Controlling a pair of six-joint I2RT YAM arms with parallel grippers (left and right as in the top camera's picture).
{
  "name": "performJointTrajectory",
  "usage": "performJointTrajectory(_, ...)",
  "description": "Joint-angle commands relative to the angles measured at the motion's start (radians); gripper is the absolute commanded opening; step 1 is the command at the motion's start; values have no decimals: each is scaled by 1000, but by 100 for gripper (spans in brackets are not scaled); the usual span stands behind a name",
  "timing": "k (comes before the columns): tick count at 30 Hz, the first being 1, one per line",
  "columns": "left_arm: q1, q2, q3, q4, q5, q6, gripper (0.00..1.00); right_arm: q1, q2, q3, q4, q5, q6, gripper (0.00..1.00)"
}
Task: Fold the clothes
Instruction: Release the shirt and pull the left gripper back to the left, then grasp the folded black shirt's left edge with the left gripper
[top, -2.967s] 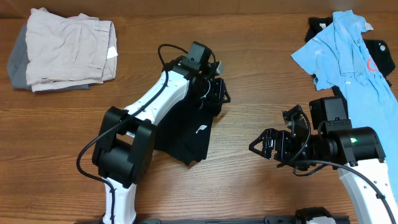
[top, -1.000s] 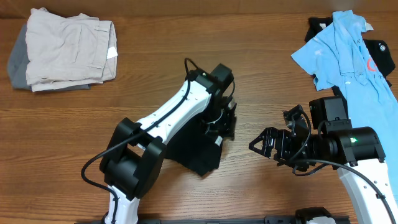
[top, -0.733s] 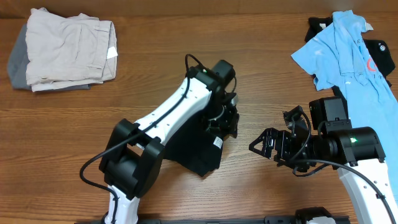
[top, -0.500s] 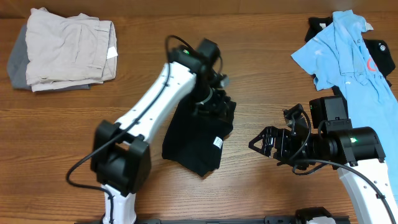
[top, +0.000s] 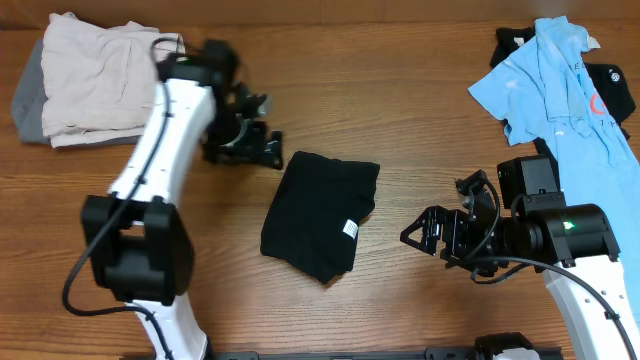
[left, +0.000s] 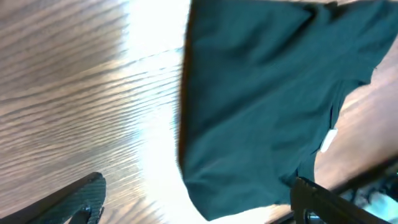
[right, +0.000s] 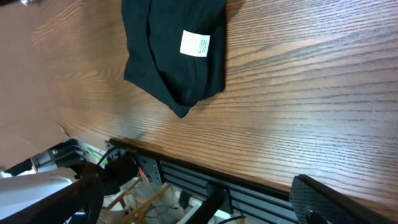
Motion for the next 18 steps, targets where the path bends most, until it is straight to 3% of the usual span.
performJointTrajectory(1, 70, -16, -89, 19, 227, 213, 99, 5, -2, 0, -2, -2, -15, 100)
performJointTrajectory(5, 151, -16, -212, 71, 386, 313, 100, 5, -2, 0, 5, -2, -15, 100)
performJointTrajectory(14, 180, -16, -498, 308, 498, 312, 100, 5, -2, 0, 14, -2, -14, 100)
performJointTrajectory(18, 180, -16, -567, 412, 496, 237, 100, 5, -2, 0, 8, -3, -14, 100)
